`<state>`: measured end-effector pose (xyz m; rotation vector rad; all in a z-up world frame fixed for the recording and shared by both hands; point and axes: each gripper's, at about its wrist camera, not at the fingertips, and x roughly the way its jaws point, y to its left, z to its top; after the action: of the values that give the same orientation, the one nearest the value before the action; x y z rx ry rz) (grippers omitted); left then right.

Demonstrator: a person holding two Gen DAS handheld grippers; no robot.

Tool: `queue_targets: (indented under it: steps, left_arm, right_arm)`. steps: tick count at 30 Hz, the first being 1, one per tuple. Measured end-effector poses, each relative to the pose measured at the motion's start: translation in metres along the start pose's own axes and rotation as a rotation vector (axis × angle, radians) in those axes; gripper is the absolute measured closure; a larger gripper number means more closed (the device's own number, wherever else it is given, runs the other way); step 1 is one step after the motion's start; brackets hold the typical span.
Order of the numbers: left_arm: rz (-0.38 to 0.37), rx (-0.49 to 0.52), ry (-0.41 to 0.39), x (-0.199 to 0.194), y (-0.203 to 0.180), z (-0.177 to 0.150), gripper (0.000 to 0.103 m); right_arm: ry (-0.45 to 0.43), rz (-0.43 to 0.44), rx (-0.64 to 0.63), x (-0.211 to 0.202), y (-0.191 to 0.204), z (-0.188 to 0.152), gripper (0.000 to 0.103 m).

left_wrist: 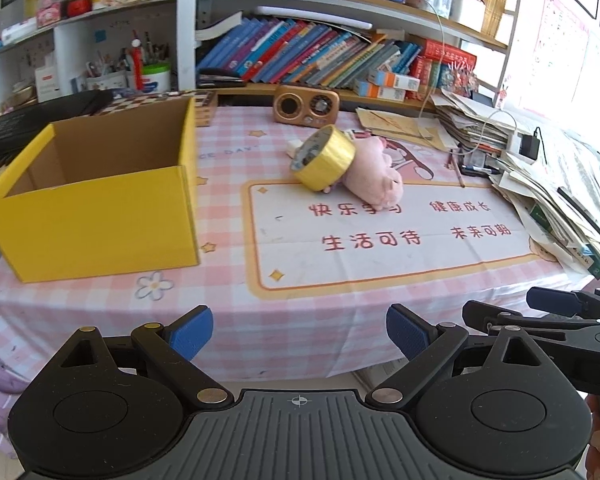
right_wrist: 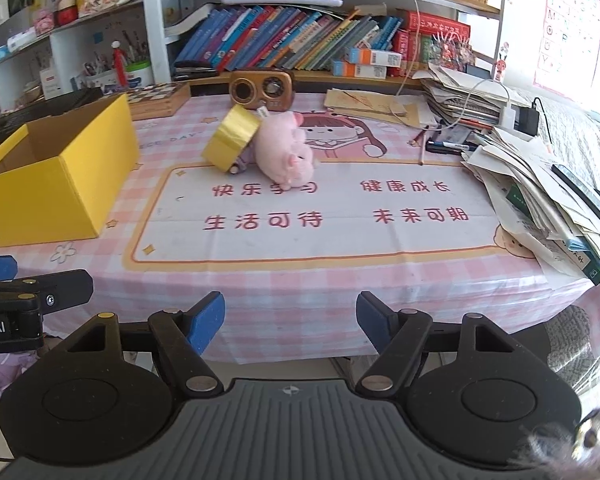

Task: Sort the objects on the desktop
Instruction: 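Move both tools toward the gold tape roll and pink plush pig, then close the right tool on the pink plush pig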

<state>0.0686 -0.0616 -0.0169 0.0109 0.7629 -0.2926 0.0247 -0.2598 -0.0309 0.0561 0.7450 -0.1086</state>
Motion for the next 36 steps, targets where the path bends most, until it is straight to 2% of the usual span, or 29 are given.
queue_targets:
  steps: [11, 23, 36]
  left_arm:
    - [0.005, 0.008, 0.025, 0.039, -0.025, 0.026, 0.007]
    - [0.087, -0.016, 0.024, 0.078, -0.043, 0.065, 0.007]
    - [0.161, -0.071, 0.049, 0.104, -0.049, 0.085, 0.005]
  right_arm:
    - [0.037, 0.017, -0.01, 0.038, -0.031, 0.026, 0.029]
    - [0.057, 0.105, -0.037, 0.091, -0.06, 0.067, 0.024]
    - [0.074, 0.203, -0.08, 0.133, -0.071, 0.096, 0.017]
